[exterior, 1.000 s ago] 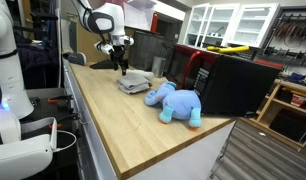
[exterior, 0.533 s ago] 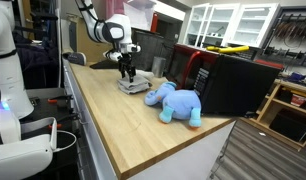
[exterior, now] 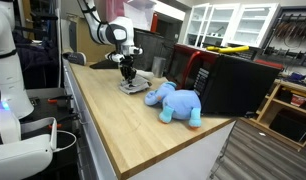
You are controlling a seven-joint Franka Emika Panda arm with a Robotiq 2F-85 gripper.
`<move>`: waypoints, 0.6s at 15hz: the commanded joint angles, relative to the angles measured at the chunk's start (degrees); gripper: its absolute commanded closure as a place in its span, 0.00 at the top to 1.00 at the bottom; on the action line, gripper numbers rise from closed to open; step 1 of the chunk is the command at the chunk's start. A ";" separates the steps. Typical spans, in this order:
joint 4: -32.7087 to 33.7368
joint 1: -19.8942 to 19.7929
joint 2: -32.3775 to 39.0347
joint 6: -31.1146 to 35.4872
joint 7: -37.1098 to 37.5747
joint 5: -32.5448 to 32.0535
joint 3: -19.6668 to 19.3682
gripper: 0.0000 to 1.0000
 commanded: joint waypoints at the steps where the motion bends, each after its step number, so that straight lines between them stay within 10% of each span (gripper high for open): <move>1: -4.24 -0.43 -4.87 -5.83 -4.13 0.26 -0.12 0.01; 9: -13.64 -1.16 -17.23 -17.92 -15.64 1.79 0.28 0.04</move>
